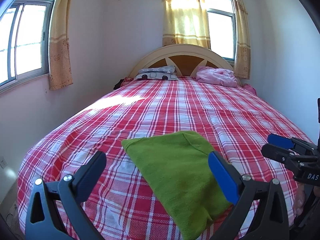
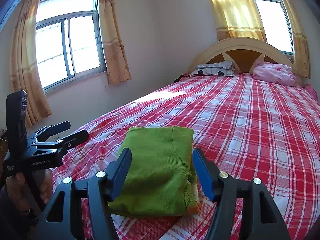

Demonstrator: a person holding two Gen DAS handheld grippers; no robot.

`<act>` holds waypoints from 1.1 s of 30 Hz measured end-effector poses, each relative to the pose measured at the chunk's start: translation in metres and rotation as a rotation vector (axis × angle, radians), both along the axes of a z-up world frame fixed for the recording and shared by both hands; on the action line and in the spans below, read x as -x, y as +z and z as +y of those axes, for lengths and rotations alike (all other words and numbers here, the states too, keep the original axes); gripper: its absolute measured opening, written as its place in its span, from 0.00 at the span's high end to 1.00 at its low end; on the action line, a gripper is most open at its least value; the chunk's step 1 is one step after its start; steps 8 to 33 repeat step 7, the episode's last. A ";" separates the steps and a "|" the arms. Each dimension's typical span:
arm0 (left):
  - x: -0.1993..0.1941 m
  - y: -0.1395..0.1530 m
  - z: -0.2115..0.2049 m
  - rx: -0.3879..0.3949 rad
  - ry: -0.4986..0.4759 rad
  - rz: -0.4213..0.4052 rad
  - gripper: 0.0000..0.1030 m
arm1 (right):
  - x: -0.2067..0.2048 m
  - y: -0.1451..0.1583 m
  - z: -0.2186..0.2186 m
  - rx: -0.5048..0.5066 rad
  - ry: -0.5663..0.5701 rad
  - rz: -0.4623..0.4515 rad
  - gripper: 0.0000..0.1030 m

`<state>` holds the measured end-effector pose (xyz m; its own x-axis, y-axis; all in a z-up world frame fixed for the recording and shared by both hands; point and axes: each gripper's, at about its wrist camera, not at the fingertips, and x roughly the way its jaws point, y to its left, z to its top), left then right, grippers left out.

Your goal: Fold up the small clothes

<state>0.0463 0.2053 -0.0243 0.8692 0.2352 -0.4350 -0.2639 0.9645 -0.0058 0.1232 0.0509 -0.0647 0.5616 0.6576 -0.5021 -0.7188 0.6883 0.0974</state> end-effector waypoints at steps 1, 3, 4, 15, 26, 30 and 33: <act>0.001 -0.001 -0.001 0.001 -0.002 -0.008 0.00 | 0.000 -0.001 0.001 0.003 0.001 0.001 0.38; 0.002 -0.001 -0.001 -0.003 0.001 -0.017 0.00 | 0.000 -0.001 0.001 0.005 0.003 0.003 0.38; 0.003 0.000 -0.002 -0.001 0.004 -0.026 0.00 | -0.001 -0.002 0.001 0.007 0.004 0.005 0.38; 0.003 -0.001 -0.001 0.000 -0.007 -0.018 0.00 | 0.000 -0.002 0.002 0.009 0.004 0.003 0.38; 0.003 -0.001 -0.001 0.000 -0.007 -0.018 0.00 | 0.000 -0.002 0.002 0.009 0.004 0.003 0.38; 0.003 -0.001 -0.001 0.000 -0.007 -0.018 0.00 | 0.000 -0.002 0.002 0.009 0.004 0.003 0.38; 0.003 -0.001 -0.001 0.000 -0.007 -0.018 0.00 | 0.000 -0.002 0.002 0.009 0.004 0.003 0.38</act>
